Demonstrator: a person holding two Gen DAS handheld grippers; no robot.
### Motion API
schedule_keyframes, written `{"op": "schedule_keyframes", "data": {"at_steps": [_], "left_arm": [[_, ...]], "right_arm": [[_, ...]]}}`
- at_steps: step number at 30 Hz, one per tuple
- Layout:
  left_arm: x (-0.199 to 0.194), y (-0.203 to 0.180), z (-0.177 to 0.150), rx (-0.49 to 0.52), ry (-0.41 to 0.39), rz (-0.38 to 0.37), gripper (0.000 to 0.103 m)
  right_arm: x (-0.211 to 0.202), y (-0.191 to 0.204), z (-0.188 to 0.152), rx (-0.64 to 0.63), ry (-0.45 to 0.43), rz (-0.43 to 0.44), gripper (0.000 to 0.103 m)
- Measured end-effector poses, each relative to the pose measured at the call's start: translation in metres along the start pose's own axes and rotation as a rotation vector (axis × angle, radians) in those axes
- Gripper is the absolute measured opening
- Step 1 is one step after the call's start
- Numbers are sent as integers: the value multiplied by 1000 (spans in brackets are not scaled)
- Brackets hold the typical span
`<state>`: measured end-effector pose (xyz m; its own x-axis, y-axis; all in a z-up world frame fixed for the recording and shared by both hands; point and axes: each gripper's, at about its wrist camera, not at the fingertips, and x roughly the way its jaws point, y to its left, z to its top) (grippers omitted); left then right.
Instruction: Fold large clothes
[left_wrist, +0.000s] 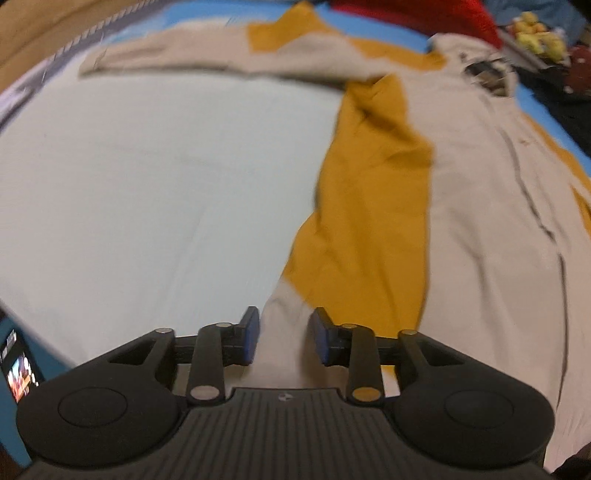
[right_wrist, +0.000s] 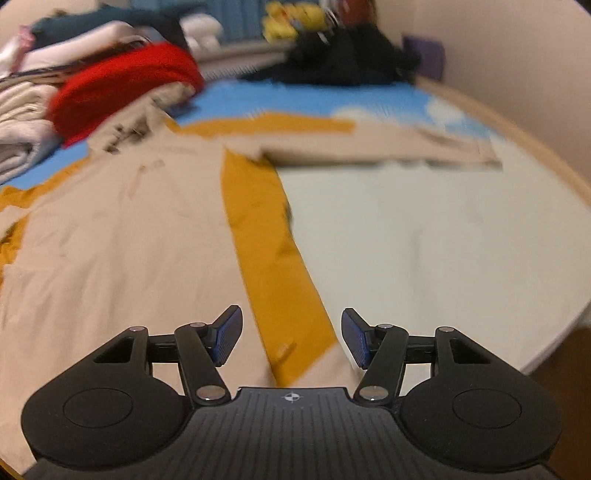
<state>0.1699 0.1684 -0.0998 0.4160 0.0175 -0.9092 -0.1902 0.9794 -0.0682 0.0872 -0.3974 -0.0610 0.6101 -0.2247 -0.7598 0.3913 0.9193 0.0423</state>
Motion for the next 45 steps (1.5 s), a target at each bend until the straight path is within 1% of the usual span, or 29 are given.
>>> {"op": "schedule_keyframes", "data": {"at_steps": [3, 4, 5, 6, 7, 8, 9, 11, 13, 15, 19, 21, 23, 25, 27, 28, 30, 31, 32, 33, 34, 36, 37, 38, 39, 40, 41, 43, 45], "left_arm": [[7, 6, 0, -16, 29, -11, 39], [6, 6, 1, -11, 26, -15, 32], [6, 6, 1, -3, 25, -26, 11], [4, 5, 0, 10, 19, -22, 4], [-2, 5, 0, 25, -4, -20, 1], [-8, 5, 1, 18, -27, -32, 0], [-17, 7, 1, 3, -54, -50, 0], [-41, 12, -1, -29, -129, -99, 0], [-58, 17, -5, -40, -170, -122, 0], [-59, 18, -8, -28, -143, -103, 0], [-34, 17, -9, -15, -28, -47, 1], [-32, 17, -3, -25, -10, -33, 6], [-38, 15, -2, -19, -41, -19, 8], [-48, 8, -1, 16, -98, -31, 12], [-50, -2, -1, 60, -124, -68, 12], [-48, -6, -3, 72, -114, -91, 13], [-33, -10, -5, 72, -31, -125, 18], [-21, -11, -9, 75, 36, -112, 25], [-13, -12, -12, 84, 86, -84, 25], [-12, -12, -14, 91, 86, -66, 25], [-17, -14, -14, 98, 56, -58, 26], [-31, -20, -13, 120, -11, -93, 30], [-34, -21, -14, 130, -27, -114, 38], [-30, -22, -14, 141, -11, -107, 44], [-22, -23, -17, 155, 38, -76, 44], [-13, -22, -21, 160, 78, -50, 44], [-15, -22, -22, 159, 61, -47, 44], [-30, -24, -22, 164, -8, -60, 44], [-48, -28, -19, 164, -93, -103, 45]], "right_arm": [[17, -5, -10, 41, 89, -25, 60], [21, -7, -15, 51, 114, -35, 60], [25, -9, -19, 62, 137, -43, 52], [28, -11, -21, 73, 158, -44, 40], [28, -12, -22, 79, 169, -44, 32], [26, -13, -23, 83, 167, -48, 16], [23, -14, -22, 92, 153, -45, 8], [12, -16, -17, 125, 112, -25, 1], [-7, -20, -13, 149, 41, -13, 0], [-18, -21, -11, 143, 20, -34, 0], [-18, -28, -20, 154, 90, -92, 0], [-9, -29, -20, 144, 130, -98, 0], [-3, -23, -18, 134, 138, -108, 0], [-8, -20, -15, 118, 80, -153, 1], [-15, -17, -11, 130, 15, -133, 2], [-16, -15, -10, 132, -10, -106, 2], [-15, -6, -8, 106, -37, -40, 2], [-13, -1, -8, 82, -39, -18, 2], [-9, 6, -8, 53, -28, -1, 3], [-3, 11, -10, 26, 0, 9, 3], [4, 13, -11, 4, 39, 11, 3], [21, 17, -16, -16, 140, 8, 3], [26, 16, -17, -9, 164, 7, 3], [28, 16, -18, -7, 176, 6, 3], [31, 17, -19, -13, 187, 2, 4], [31, 19, -20, -26, 192, -7, 5], [30, 20, -20, -39, 193, -21, 8], [26, 22, -19, -35, 186, -29, 9], [13, 23, -14, -9, 103, -14, 9]]}}
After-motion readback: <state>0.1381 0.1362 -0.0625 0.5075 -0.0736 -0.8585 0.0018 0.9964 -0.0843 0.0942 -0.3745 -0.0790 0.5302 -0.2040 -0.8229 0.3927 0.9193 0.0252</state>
